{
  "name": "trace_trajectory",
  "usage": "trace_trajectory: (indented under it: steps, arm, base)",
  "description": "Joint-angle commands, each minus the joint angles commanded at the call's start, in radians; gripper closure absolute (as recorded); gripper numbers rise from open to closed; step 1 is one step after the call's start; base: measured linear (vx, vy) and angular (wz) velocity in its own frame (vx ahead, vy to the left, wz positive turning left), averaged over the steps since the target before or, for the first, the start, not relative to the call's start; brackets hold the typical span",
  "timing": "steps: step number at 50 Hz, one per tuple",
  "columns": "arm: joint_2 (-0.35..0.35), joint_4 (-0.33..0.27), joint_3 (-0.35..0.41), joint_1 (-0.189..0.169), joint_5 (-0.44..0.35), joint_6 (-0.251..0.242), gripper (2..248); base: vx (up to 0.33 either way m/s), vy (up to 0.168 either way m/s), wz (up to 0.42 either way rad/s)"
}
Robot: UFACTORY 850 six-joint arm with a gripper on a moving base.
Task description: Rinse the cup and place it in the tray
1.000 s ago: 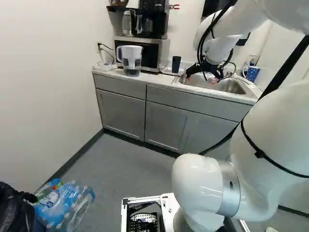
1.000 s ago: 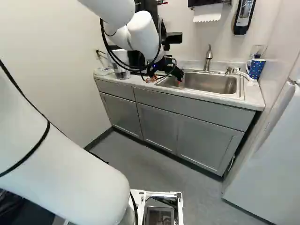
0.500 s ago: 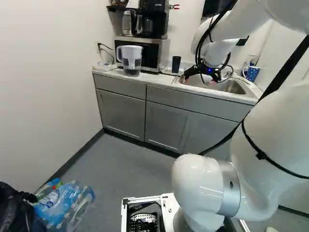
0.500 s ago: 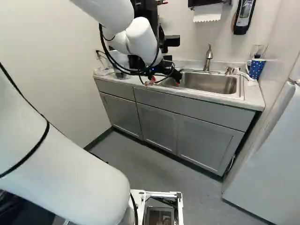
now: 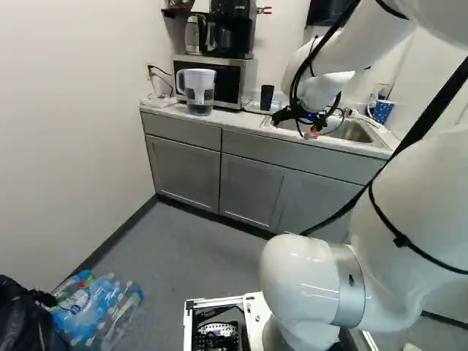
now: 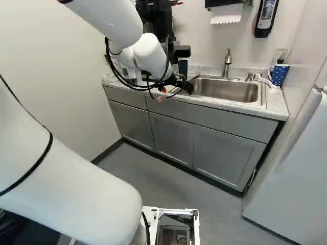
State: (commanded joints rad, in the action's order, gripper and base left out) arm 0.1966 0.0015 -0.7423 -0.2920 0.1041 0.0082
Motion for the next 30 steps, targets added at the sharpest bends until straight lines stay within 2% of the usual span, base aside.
trace_trajectory:
  steps: [30]
  arm:
    - [0.022, 0.000, 0.175, 0.078, -0.261, -0.002, 3]
  base:
    - [0.000, 0.000, 0.000]
